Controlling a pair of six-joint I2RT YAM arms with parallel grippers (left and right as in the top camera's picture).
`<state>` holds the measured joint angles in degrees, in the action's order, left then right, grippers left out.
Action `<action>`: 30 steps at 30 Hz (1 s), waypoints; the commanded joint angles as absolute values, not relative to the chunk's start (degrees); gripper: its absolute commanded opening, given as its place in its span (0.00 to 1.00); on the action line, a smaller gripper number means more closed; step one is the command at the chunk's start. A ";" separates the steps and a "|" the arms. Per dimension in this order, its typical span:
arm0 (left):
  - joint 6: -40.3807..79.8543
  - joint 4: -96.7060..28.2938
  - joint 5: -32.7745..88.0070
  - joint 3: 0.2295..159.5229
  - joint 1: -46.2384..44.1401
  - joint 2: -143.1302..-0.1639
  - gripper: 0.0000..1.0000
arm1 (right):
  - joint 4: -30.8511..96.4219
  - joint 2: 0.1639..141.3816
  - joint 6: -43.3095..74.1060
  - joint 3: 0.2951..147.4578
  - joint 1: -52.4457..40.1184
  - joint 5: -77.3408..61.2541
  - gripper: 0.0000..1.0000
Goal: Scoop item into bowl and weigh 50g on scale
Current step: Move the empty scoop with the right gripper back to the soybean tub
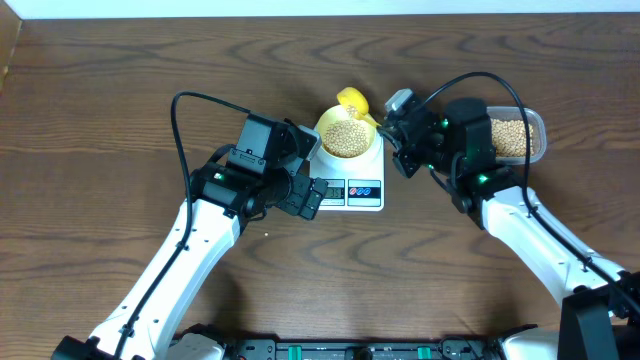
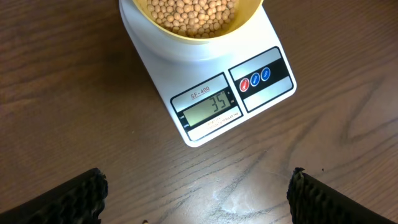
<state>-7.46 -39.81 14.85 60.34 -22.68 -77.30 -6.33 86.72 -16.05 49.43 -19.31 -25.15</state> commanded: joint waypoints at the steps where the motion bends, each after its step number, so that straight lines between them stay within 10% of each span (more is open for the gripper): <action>1: -6.96 -39.77 14.48 59.83 -22.85 -77.49 0.95 | -6.63 84.68 -18.94 50.37 -21.17 -22.37 0.01; 18: -6.96 -39.77 14.48 59.83 -22.85 -77.49 0.95 | -6.33 80.44 6.39 50.48 -19.88 -22.24 0.01; 30: -6.96 -39.77 14.48 59.83 -22.85 -77.49 0.95 | -3.46 69.91 14.44 50.48 0.82 -22.22 0.01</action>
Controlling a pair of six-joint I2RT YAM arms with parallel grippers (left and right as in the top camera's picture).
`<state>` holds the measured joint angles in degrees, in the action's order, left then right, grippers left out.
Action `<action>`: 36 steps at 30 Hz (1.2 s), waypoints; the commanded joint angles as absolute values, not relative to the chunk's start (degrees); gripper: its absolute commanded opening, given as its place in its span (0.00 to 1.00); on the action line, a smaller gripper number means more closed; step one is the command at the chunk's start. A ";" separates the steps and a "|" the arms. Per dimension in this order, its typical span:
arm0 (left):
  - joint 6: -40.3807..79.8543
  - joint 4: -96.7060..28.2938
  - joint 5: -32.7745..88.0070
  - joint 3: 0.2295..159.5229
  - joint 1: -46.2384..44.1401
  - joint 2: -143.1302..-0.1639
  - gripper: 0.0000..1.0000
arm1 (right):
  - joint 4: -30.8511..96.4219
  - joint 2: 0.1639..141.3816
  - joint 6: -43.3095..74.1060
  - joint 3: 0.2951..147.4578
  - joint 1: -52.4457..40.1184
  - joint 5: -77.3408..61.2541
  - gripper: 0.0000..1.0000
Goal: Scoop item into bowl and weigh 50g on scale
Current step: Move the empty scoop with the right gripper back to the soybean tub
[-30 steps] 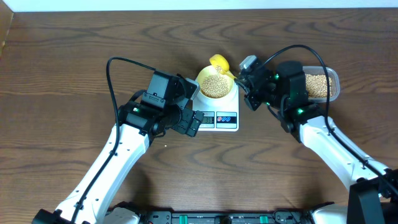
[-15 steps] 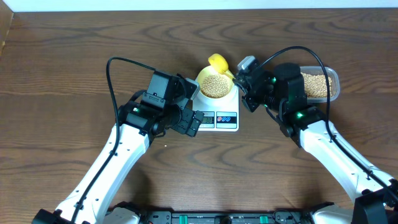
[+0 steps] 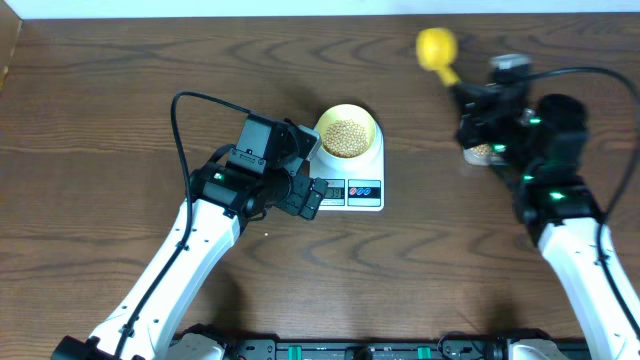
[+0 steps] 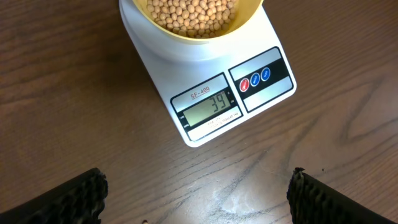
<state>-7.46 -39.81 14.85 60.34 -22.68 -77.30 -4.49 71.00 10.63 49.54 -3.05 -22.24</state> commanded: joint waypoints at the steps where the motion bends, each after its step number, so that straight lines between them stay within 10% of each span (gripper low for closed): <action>1: -6.96 -39.77 14.48 59.83 -22.85 -77.49 0.95 | -2.63 69.73 16.40 50.48 2.66 -22.24 0.01; 36: -6.96 -39.77 14.48 59.83 -22.85 -77.49 0.95 | 14.35 70.87 26.02 50.46 9.82 -13.82 0.01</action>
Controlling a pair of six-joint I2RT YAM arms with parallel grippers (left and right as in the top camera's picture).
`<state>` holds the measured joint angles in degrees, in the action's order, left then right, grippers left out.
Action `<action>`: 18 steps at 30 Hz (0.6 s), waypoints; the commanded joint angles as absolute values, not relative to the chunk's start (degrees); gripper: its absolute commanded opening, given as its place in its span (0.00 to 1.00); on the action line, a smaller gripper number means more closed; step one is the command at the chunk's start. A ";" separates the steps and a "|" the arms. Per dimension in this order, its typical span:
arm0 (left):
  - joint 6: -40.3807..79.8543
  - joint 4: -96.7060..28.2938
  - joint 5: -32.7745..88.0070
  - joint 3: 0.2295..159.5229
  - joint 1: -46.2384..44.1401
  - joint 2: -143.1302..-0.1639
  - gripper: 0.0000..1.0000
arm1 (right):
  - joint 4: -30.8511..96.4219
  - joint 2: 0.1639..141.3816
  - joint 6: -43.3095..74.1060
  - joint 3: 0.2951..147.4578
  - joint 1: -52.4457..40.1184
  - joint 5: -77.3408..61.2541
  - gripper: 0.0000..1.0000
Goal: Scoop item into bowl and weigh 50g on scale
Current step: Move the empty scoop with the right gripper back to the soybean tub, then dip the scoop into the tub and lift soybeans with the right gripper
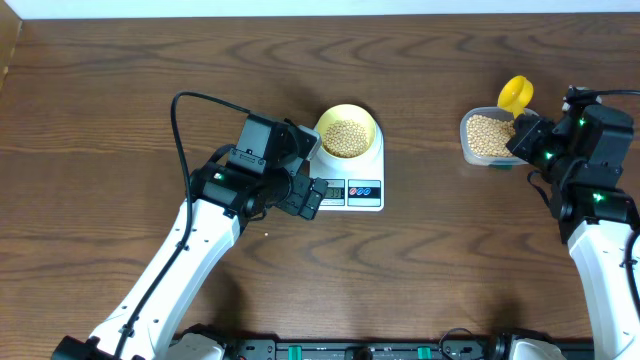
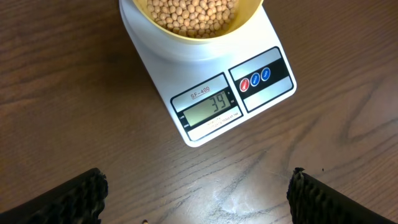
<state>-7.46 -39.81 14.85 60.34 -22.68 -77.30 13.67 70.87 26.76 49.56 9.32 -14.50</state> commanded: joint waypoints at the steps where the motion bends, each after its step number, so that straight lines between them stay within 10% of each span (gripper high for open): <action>1: -6.96 -39.77 14.48 59.83 -22.85 -77.49 0.95 | 15.00 70.87 24.62 50.46 9.80 -13.82 0.01; 18: -6.96 -39.77 14.48 59.83 -22.85 -77.49 0.95 | 27.49 70.89 12.56 50.46 9.78 -1.21 0.01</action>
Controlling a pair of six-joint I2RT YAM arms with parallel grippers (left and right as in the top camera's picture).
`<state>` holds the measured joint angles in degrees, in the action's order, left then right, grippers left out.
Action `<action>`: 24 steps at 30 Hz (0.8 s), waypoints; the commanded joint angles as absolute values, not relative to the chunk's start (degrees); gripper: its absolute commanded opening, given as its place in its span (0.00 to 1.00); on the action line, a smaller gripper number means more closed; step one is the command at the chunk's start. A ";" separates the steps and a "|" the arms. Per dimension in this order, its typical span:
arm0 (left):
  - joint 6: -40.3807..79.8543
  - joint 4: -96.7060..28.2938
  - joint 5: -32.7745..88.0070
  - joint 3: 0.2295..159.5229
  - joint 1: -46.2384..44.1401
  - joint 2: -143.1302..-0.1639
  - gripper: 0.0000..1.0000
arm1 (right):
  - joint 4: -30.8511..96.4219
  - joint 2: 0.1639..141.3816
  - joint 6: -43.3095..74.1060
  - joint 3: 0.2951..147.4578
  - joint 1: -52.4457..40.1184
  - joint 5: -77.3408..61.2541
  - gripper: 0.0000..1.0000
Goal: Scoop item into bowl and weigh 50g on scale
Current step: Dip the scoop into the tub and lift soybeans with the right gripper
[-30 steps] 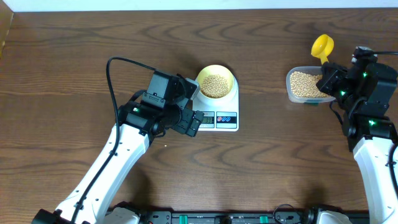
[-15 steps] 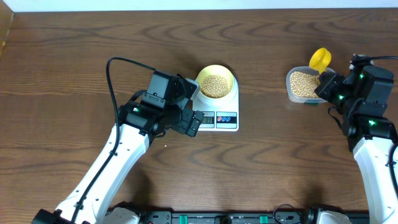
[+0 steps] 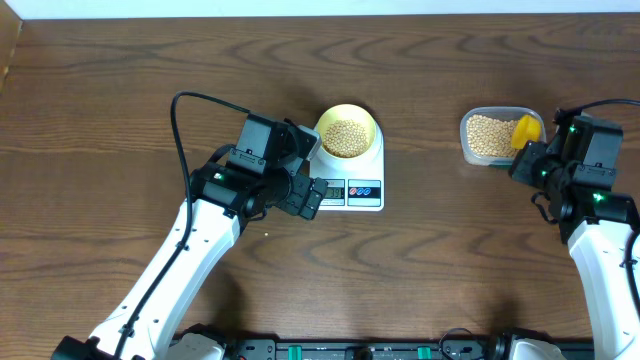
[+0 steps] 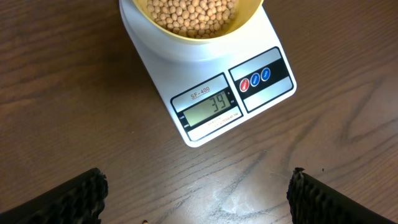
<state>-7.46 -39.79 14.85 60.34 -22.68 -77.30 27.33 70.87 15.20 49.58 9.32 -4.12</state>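
Note:
A yellow bowl of soybeans sits on the white scale. In the left wrist view the scale's display reads 39, with the bowl at the top edge. My left gripper hangs open over bare wood just in front of the scale, nothing between its fingers. At the right, a clear container holds more soybeans. The yellow scoop is dipped into its right side, and my right gripper is shut on the scoop's hidden handle.
The dark wooden table stretches wide to the left and behind the scale. A black cable loops off the left arm. A pale scuff on the wood lies between the left fingers.
The scoop was tilted up over the container's right rim and now sits lower, in the beans. The right gripper has shifted slightly nearer. The scale still reads 39, and the left arm is unmoved.
The scoop was first at the bowl with the scale at 35. Then the right arm held it high at the back right and the scale read 39. Later it hung over the bean container, and now it is down in it.

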 commanded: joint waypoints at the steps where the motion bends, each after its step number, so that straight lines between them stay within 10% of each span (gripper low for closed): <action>1: -6.96 -39.77 14.48 59.83 -22.85 -77.49 0.95 | 27.46 70.89 12.23 50.46 9.76 -1.21 0.01; 24: -6.96 -39.77 14.48 59.83 -22.85 -77.49 0.95 | 20.62 82.63 11.94 50.46 9.67 -20.64 0.01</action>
<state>-7.46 -39.81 14.85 60.34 -22.68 -77.30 20.47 82.04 12.71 49.58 9.32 -14.28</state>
